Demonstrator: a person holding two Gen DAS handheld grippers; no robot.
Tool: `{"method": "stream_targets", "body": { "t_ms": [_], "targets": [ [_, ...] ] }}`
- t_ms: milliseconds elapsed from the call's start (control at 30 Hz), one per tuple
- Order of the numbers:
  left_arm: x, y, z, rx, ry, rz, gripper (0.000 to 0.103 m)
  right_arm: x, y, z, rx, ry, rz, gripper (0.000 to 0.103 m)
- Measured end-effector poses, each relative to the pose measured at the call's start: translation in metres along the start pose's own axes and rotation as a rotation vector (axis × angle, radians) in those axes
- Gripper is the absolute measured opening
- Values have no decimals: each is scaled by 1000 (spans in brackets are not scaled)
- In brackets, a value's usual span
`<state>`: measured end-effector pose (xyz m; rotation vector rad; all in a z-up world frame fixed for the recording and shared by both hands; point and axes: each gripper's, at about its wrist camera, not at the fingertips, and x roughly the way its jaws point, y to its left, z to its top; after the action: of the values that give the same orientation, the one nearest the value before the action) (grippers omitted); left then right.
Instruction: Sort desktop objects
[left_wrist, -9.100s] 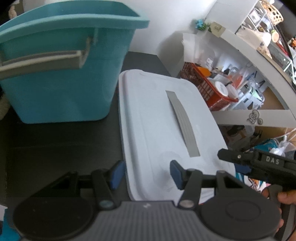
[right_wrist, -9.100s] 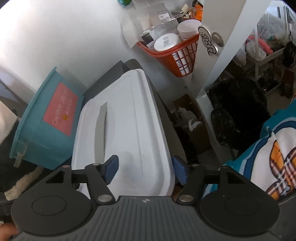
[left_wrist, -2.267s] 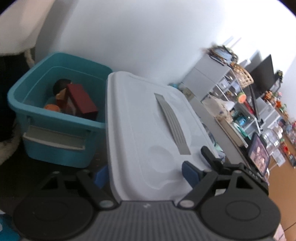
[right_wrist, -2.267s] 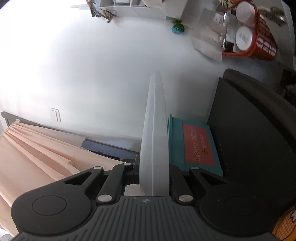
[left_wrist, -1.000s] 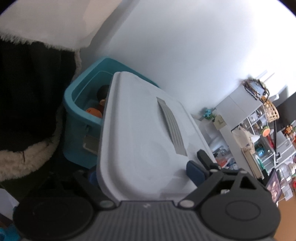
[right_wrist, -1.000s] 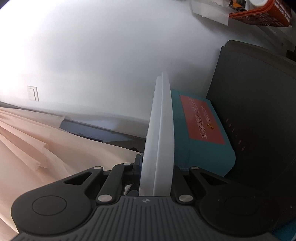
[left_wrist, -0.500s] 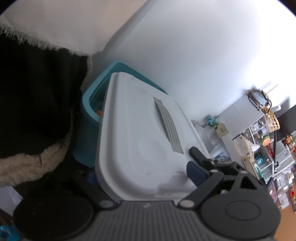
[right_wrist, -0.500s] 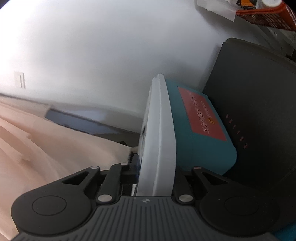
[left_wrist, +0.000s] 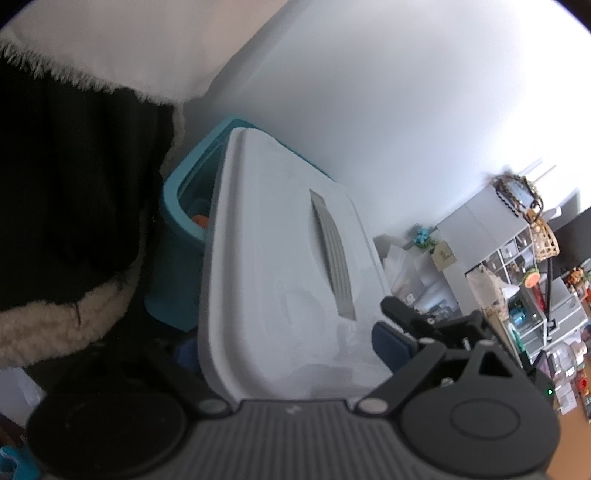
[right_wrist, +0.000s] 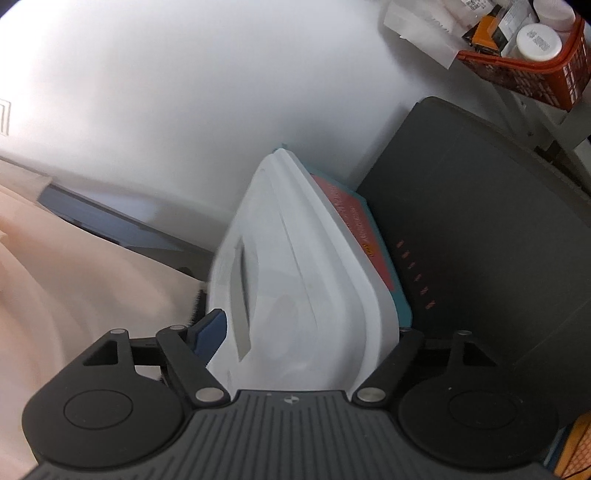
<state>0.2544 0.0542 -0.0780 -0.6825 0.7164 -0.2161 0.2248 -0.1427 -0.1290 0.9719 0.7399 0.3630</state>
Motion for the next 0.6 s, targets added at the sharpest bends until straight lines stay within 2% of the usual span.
{"method": "stream_targets", "body": {
  "t_ms": [200, 300, 367, 467, 600],
  "targets": [
    [3, 0, 1, -3, -6, -5, 93, -2, -2, 0, -26, 14, -67, 82],
    [-37, 6, -23, -37, -46, 26, 93, -5, -4, -1, -25, 11, -63, 81],
    [-41, 9, -22, -33, -52, 37, 93, -6, -3, -2, -32, 9, -70, 68],
    [-49, 12, -19, -29, -65, 49, 93, -7, -1, -1, -34, 11, -70, 62],
    [-56, 15, -19, -20, -67, 58, 93, -2, 11, 1, -64, 3, -87, 61]
  ]
}}
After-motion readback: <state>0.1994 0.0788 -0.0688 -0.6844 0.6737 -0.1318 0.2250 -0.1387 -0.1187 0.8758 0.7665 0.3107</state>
